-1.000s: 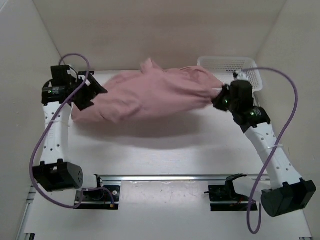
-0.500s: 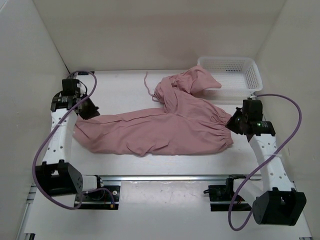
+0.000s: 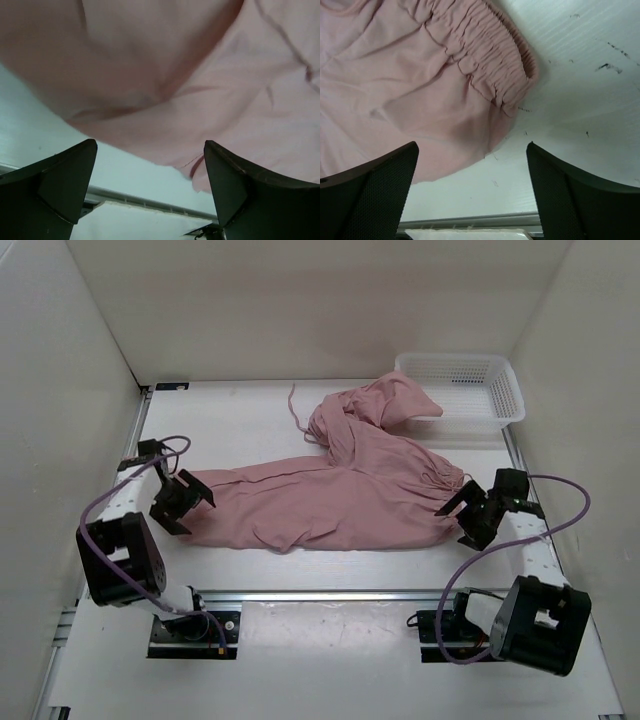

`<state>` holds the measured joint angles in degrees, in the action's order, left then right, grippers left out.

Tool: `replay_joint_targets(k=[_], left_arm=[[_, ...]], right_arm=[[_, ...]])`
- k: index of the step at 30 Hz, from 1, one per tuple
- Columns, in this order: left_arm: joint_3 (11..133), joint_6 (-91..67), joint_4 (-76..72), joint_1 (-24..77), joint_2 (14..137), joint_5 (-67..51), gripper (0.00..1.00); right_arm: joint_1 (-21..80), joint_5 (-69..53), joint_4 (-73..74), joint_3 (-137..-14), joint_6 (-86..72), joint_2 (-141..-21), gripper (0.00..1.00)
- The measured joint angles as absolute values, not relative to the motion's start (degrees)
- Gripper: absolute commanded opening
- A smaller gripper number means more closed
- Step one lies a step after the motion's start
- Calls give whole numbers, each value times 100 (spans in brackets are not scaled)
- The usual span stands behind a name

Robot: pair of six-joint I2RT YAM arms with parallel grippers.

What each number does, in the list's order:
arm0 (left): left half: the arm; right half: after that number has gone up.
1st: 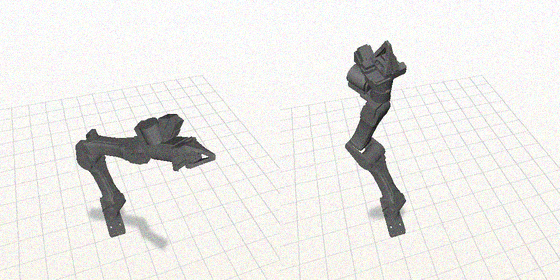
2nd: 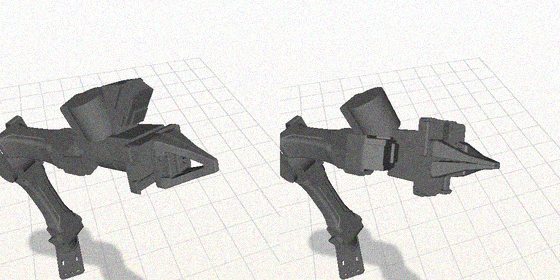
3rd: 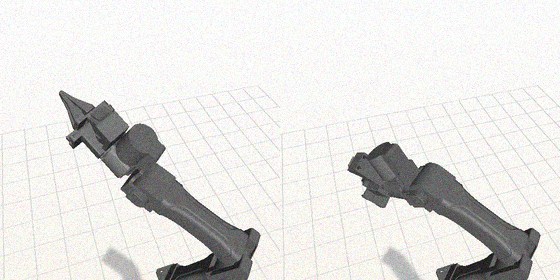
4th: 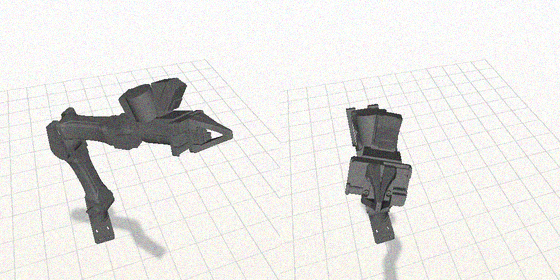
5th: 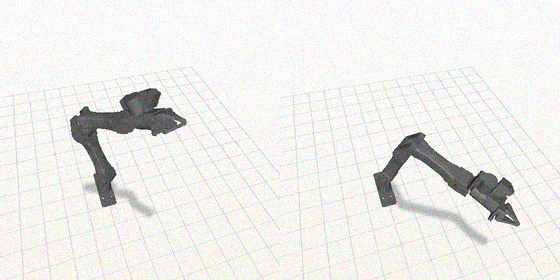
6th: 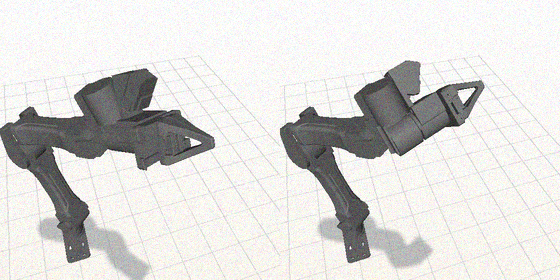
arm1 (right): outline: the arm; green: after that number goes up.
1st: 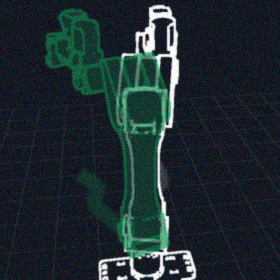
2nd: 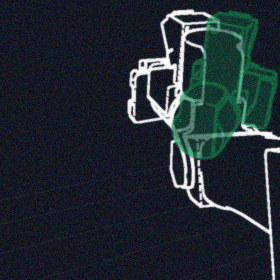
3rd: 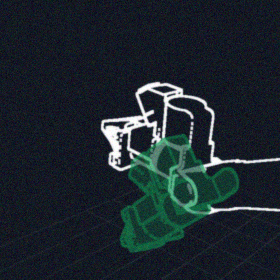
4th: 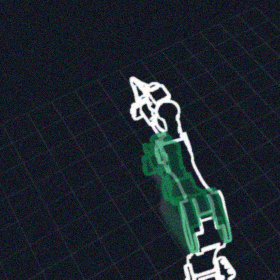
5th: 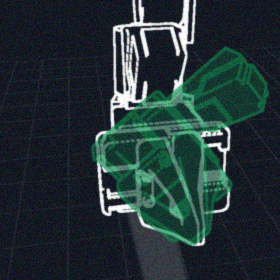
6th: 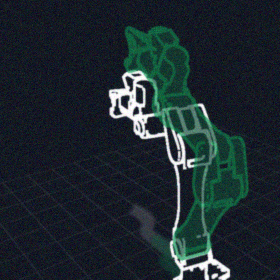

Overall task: Fold and stack the trousers
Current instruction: Flatten the trousers out

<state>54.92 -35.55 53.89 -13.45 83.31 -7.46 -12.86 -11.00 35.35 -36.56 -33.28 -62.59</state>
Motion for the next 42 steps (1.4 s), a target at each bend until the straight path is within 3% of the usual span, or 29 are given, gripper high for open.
replay_joint_targets(k=[3,9,12,13,14,16,17,18,19,25,26,27,28,29,33,34,35,36,37,39,41,42], left_arm=[[5697,-3605,5181,-1494,8718,-744,100],[5795,-3677,4987,-1761,9207,-744,100],[5902,-3726,4989,-1763,9323,-742,100],[5970,-3745,4971,-1761,9406,-735,90],[6047,-3774,4956,-1761,9496,-731,82],[6184,-3806,4930,-1761,9651,-709,59],[6272,-3795,4939,-1761,9723,-683,20],[6357,-3833,4936,-1761,9784,-668,10],[6466,-3791,4943,-1761,9839,-661,10],[8600,-3586,5498,-1529,10643,-631,10],[9048,-3535,5599,-1431,10724,-637,19],[9459,-3465,5701,-1343,10753,-644,38],[9802,-3378,5763,-1232,10748,-615,73],[10127,-3291,5830,-1142,10722,-604,100],[10608,-3041,6014,-1090,10536,-467,100],[10532,-2991,6077,-1118,10499,-399,94],[10372,-2961,6104,-1160,10471,-336,82],[10119,-2941,6077,-1212,10451,-296,56],[9795,-2930,6042,-1275,10427,-257,47],[9161,-2849,6025,-1420,10427,-220,45],[8593,-2797,6034,-1553,10453,-224,84],[8442,-2781,6069,-1623,10488,-228,99]], right_arm=[[-1352,-1103,3256,-3656,-3395,-6578,90],[-1380,-974,2707,-3651,-3518,-7387,74],[-1376,-932,2270,-3651,-3640,-7765,38],[-1376,-993,2178,-3680,-3656,-7909,24],[-1376,-1017,2078,-3717,-3680,-8049,0],[-1376,-1048,2060,-3920,-3712,-8353,0],[-1376,-1048,2062,-4040,-3728,-8451,0],[-1376,-1046,2071,-4139,-3734,-8471,0],[-1374,-1037,2112,-4250,-3739,-8427,0],[-1422,-552,2746,-5199,-3876,-7373,0],[-1450,-421,2825,-5301,-3948,-7116,0],[-1470,-303,2884,-5347,-4016,-6866,0],[-1487,-113,2910,-5345,-4077,-6591,0],[-1525,51,2982,-5343,-4152,-6359,0],[-1619,523,3046,-5194,-4357,-6104,0],[-1616,596,3050,-5131,-4381,-6195,0],[-1616,650,3059,-5052,-4407,-6300,0],[-1616,696,3085,-4965,-4438,-6405,0],[-1616,729,3122,-4884,-4447,-6477,0],[-1616,775,3183,-4770,-4447,-6528,0],[-1616,805,3205,-4729,-4436,-6534,0],[-1616,810,3197,-4727,-4429,-6539,0]])
